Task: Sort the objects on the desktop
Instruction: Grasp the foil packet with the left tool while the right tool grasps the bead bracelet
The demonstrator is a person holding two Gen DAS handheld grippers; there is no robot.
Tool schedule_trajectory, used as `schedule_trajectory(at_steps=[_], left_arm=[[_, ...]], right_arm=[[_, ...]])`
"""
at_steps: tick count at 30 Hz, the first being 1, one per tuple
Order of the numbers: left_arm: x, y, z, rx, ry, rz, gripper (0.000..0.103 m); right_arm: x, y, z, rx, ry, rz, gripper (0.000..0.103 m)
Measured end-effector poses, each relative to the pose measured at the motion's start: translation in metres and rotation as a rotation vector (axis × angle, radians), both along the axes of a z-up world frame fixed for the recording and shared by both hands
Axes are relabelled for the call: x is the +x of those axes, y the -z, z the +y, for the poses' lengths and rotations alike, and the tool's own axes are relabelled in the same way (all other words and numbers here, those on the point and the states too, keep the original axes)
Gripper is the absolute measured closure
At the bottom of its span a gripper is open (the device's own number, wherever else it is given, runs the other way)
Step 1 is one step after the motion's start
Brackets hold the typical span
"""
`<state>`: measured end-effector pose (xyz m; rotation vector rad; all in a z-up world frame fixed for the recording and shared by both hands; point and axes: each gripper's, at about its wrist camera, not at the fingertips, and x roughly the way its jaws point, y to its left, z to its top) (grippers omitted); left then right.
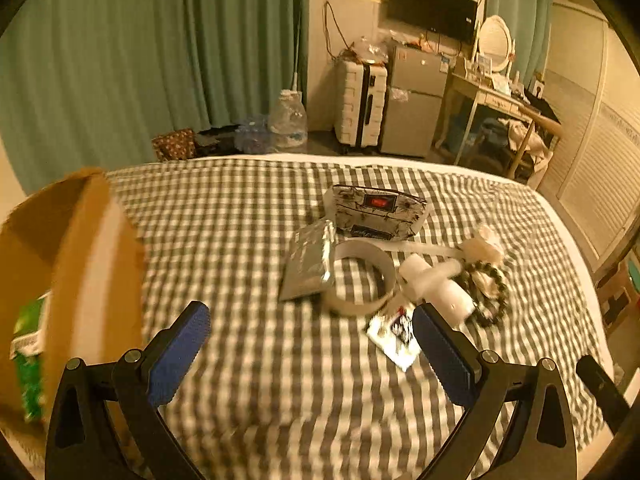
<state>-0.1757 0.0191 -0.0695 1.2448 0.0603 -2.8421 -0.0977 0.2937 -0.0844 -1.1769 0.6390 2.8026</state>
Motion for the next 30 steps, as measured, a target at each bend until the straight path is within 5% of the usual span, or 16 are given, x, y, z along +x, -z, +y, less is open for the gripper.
schedule_trajectory(at_steps=[14,17,18,20,22,24,30], left_arm=[[-0.128,0.085,-0.001,-0.057,-0.044,-0.14,0.004],[-0.137,0.101,-0.01,0.001,-0.016,-0.206,0.027],[-0.138,0.105,-0.009,0.031,0.0,-0.226,0.045],[-0.135,0.107,-0.012,0.036,0.012,-0.243,0.057],[-0.13,0.103,-0.014,0.032,0.033,-0.24,0.081],[-0.12,0.096,-0.021,0.047,0.034,-0.245,0.087],[-0.065,0.062,-0.046,0.075,0.04,-0.201,0.087]], right_arm=[[-0.127,0.065,-0.005,0.026,-0.013,-0.128,0.05],[-0.145,0.08,-0.009,0.035,-0.032,-0.169,0.05],[-0.147,0.085,-0.009,0.014,-0.034,-0.179,0.05],[-0.145,0.086,-0.008,0.028,-0.019,-0.181,0.056],[-0.141,0.083,-0.003,0.026,-0.018,-0.179,0.08],[-0.132,0.08,0.003,-0.031,-0.007,-0.167,0.09],[-0.092,0.052,-0.004,-0.052,-0.01,-0.113,0.091]])
